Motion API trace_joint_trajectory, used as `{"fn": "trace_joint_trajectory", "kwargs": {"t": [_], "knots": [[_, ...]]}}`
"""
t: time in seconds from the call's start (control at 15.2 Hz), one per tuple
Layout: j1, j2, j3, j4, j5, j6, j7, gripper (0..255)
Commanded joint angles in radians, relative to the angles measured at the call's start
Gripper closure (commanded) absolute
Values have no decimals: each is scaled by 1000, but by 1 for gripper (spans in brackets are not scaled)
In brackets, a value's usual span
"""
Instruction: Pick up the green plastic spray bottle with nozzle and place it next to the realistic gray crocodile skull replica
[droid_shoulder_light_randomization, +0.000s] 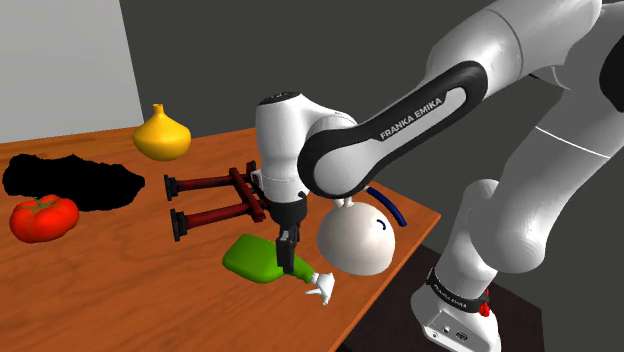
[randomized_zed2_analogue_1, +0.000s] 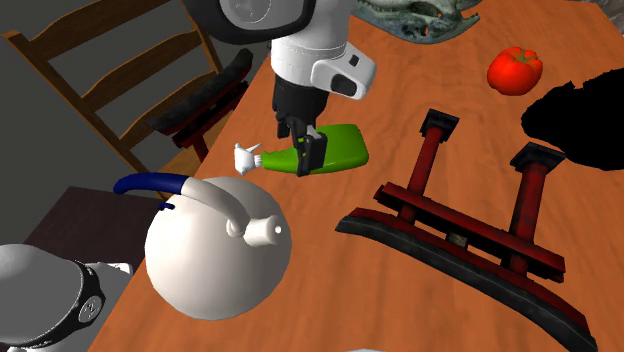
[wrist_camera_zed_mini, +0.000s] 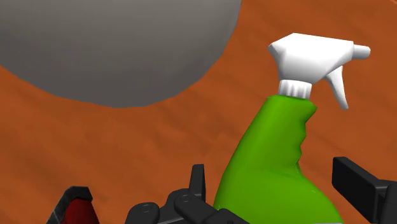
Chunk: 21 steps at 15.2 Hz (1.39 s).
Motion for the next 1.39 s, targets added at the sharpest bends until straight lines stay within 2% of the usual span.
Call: {"fn": "trace_joint_trajectory", "kwargs": {"t": [0.0, 0.26, 0.73, 0.79, 1.32], "knots": [[1, 17, 4, -14, -4, 30, 3, 0], [1, 44, 9, -42, -10, 84, 10, 0], [1, 43, 9, -42, -10, 83, 10, 0], [1, 43, 9, -42, -10, 83, 10, 255], [1, 43, 9, -42, -10, 84, 10, 255]]}}
